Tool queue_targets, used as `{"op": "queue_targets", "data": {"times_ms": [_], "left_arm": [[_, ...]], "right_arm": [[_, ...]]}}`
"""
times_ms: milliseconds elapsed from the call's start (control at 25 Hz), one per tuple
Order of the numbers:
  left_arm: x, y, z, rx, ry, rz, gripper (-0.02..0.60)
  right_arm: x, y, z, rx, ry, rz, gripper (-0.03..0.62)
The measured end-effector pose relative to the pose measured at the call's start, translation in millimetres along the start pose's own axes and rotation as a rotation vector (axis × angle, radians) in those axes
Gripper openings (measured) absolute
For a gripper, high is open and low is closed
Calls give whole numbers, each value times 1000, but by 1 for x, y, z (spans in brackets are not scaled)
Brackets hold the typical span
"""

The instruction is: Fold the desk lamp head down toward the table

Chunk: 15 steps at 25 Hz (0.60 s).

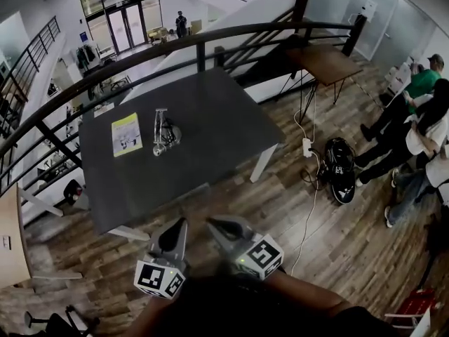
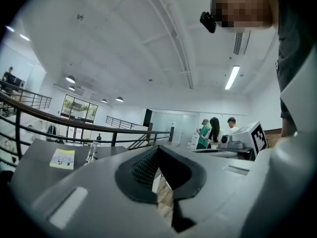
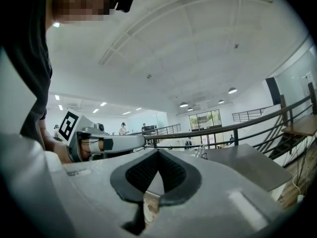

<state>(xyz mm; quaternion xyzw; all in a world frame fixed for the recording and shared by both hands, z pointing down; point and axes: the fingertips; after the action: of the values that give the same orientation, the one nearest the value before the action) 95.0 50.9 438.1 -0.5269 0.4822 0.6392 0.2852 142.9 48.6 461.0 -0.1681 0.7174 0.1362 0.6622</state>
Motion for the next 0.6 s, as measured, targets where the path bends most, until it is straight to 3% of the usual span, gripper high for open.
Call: {"op": "queue_targets", "data": {"times_ms": [200,600], "left_arm": [[3,-5,35,13,-7,-13,2],[-11,-8,139,18,11,-3,2]], "right_arm": [[1,32,2,5,-8,51,2],[7,137,4,20,-35,43,2]]}}
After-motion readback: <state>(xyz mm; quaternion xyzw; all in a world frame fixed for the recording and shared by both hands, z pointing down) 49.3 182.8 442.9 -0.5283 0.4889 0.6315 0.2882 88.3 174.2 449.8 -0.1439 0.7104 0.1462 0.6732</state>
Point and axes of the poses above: the fingertips, and each gripper's own axes: z backward along the fingers, y to its left, x out of its top, and after that the axes turned 6 degrees about z, right-handed
